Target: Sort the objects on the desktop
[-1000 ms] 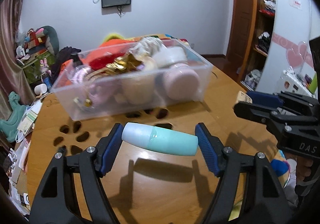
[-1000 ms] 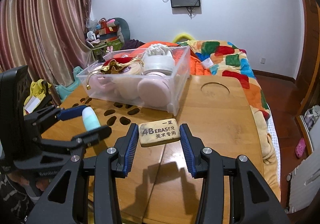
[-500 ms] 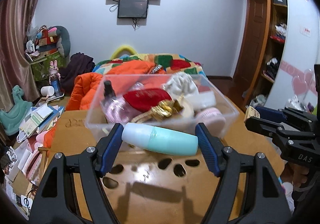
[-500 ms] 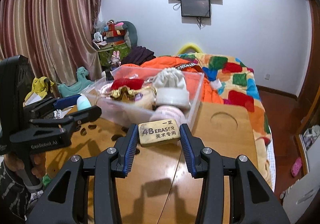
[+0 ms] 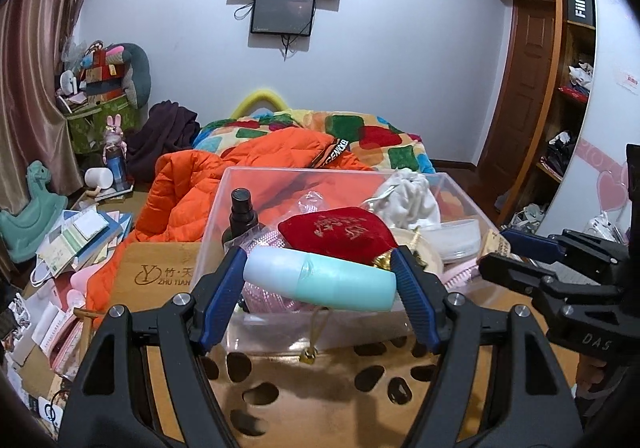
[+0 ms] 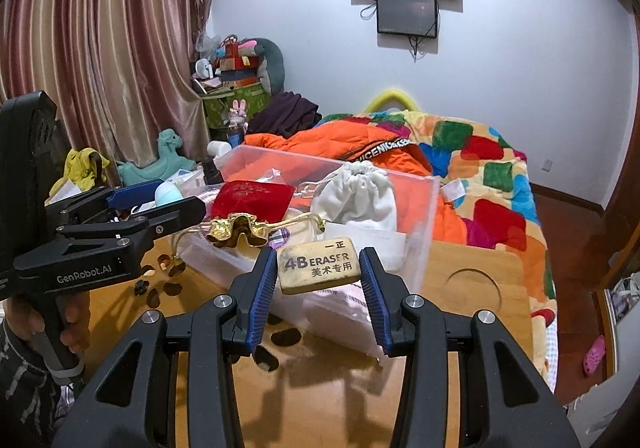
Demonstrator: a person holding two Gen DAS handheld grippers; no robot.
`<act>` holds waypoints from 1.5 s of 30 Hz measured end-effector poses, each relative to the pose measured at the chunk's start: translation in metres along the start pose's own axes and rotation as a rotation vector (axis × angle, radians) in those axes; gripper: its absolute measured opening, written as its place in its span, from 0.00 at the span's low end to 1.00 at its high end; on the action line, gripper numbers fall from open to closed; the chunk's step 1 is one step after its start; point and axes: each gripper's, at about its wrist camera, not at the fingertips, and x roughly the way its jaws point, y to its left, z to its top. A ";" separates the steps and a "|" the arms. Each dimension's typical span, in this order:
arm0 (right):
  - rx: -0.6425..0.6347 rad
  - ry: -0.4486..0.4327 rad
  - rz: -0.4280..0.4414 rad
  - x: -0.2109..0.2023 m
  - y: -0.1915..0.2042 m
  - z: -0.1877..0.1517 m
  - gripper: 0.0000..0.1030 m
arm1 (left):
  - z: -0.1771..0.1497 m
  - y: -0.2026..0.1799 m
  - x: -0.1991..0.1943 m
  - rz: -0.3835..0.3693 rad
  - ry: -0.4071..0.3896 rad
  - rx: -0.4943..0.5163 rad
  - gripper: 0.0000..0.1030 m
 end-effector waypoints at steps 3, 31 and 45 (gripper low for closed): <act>-0.001 0.015 0.008 0.011 0.000 0.001 0.38 | 0.001 0.004 0.010 0.001 0.015 -0.009 0.71; 0.028 -0.038 -0.077 -0.009 0.002 0.003 0.59 | 0.003 0.005 -0.015 -0.008 0.006 -0.055 0.84; 0.095 -0.061 -0.114 -0.046 0.004 -0.020 0.77 | -0.012 -0.012 -0.049 0.032 -0.003 -0.036 0.92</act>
